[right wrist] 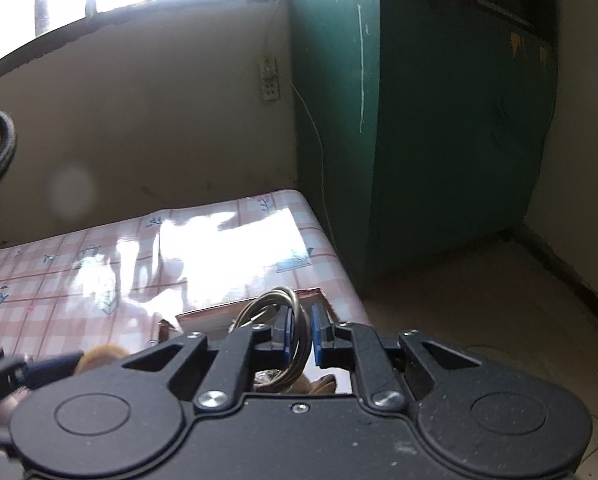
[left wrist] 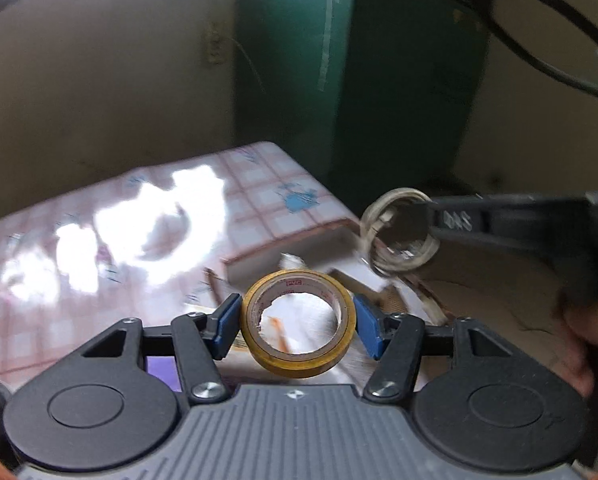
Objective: Organize soft objects
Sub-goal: 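Open the left tool dropping the tape into the box while the right tool releases the key ring, then move both open tools back over the table toward the blue mask and white cloth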
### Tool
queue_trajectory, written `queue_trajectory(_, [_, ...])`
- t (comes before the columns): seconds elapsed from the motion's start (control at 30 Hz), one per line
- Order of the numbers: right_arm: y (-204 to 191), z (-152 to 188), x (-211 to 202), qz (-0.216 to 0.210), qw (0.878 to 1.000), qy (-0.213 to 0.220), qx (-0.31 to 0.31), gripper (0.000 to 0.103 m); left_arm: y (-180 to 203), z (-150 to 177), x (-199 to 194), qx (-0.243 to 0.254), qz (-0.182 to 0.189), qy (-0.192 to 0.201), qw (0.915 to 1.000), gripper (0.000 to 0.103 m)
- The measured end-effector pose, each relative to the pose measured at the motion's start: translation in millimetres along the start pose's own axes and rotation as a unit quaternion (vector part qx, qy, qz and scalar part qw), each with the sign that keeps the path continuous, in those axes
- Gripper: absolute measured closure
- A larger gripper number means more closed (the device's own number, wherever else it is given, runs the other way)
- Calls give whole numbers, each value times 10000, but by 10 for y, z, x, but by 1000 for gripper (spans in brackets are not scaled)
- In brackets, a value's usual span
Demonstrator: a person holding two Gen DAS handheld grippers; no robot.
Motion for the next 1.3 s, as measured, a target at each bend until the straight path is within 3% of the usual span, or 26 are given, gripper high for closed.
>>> queue_trajectory(0.2, [117, -32, 82, 77, 9999, -105, 38, 90, 246, 55, 158, 257, 615, -96, 9977, 41])
queue_trajectory(0.27, [97, -65, 129, 37, 10000, -81, -18, 89, 320, 74, 193, 326, 737, -137, 9967, 34])
queue_trajectory(0.3, [97, -78, 138, 54, 10000, -31, -29, 78, 337, 88, 188, 363, 692, -103, 9969, 25])
queue_trajectory(0.4, [116, -88, 123, 46, 10000, -26, -9, 57, 344, 129, 140, 439, 580, -65, 9973, 23])
queue_trajectory(0.57, [104, -50, -47, -38, 9999, 103, 74, 56, 205, 122, -22, 170, 346, 46, 9992, 23])
queue_trajectory(0.87, [-185, 86, -467, -293, 9990, 320, -105, 35, -167, 122, -359, -451, -523, 127, 9975, 19])
queue_trajectory(1.07, [-469, 212, -617, -328, 9988, 289, -211, 26, -453, 247, -588, -834, -785, 108, 9934, 19])
queue_trajectory(1.3, [-714, 303, -691, -370, 9988, 155, -285, 25, -657, 368, -832, -1063, -956, 154, 9896, 19])
Point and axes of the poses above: each gripper's, at about its wrist camera, not at the fingertips, and x roughly the way its jaws point, y to its right, z to its underside, the point moved 5 cm from there along x, roughly the way its jaws point, and after that the axes turned 15 degrees about -y, right-handed, at the moved point
